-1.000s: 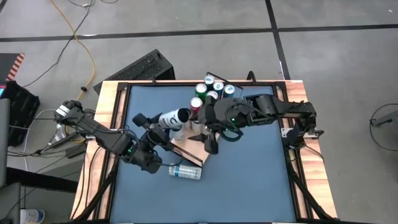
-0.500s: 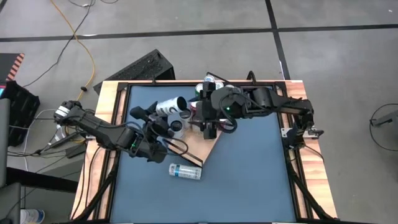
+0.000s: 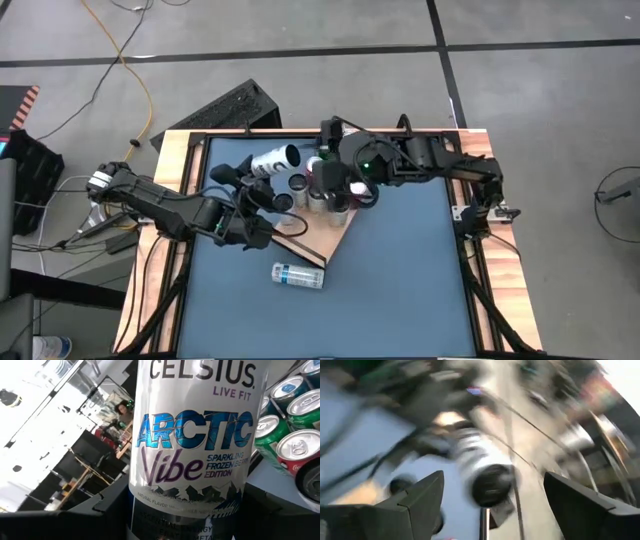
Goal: Place canned beverage on shelf
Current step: Put left white blue soda can on the shelf aligned with the other white blue soda can
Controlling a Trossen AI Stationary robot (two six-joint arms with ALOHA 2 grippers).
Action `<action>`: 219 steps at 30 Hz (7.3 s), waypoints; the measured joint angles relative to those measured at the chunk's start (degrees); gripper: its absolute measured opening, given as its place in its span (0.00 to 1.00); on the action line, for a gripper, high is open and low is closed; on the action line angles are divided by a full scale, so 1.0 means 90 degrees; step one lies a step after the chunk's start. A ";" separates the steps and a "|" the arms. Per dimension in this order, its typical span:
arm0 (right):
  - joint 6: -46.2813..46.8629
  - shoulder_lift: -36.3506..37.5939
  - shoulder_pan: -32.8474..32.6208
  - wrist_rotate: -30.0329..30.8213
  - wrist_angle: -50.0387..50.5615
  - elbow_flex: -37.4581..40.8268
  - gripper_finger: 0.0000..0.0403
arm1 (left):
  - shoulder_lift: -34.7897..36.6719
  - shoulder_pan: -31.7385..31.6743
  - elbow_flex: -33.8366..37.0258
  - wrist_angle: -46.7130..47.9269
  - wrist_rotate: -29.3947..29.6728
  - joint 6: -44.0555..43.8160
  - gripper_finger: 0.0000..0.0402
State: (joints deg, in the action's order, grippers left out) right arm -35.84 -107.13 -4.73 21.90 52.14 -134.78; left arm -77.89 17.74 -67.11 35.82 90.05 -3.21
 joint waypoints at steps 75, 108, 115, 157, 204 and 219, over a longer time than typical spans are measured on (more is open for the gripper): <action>0.5555 -0.0561 0.1278 -0.2548 -0.0271 0.0005 0.52 | 0.0000 -0.0154 0.0002 -0.0592 -0.0327 0.0621 0.67; 0.2110 -0.0249 0.0860 -0.2195 0.1398 -0.0016 0.52 | 0.1243 0.0181 -0.0939 0.0683 -0.8556 -0.2211 0.83; 0.1401 -0.0233 0.0404 -0.1175 0.2311 -0.0029 0.52 | 0.1543 0.0232 -0.0948 0.0725 -0.9281 -0.3263 0.83; -0.1396 -0.1037 -0.0466 -0.1523 0.3120 -0.0007 0.52 | 0.1691 0.0466 -0.0945 0.1102 -0.8741 -0.3598 0.83; -0.1011 -0.1899 0.0048 -0.1663 0.2606 -0.0002 0.64 | 0.1691 0.0464 -0.0945 0.1233 -0.8411 -0.3114 0.83; -0.0883 -0.1887 -0.0107 -0.1597 0.2558 -0.0005 0.71 | 0.1690 0.0464 -0.0945 0.1233 -0.8411 -0.3095 0.83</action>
State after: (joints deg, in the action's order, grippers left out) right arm -43.79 -124.11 -5.69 7.53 75.16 -134.82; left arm -62.68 21.91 -75.61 46.92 14.35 -31.07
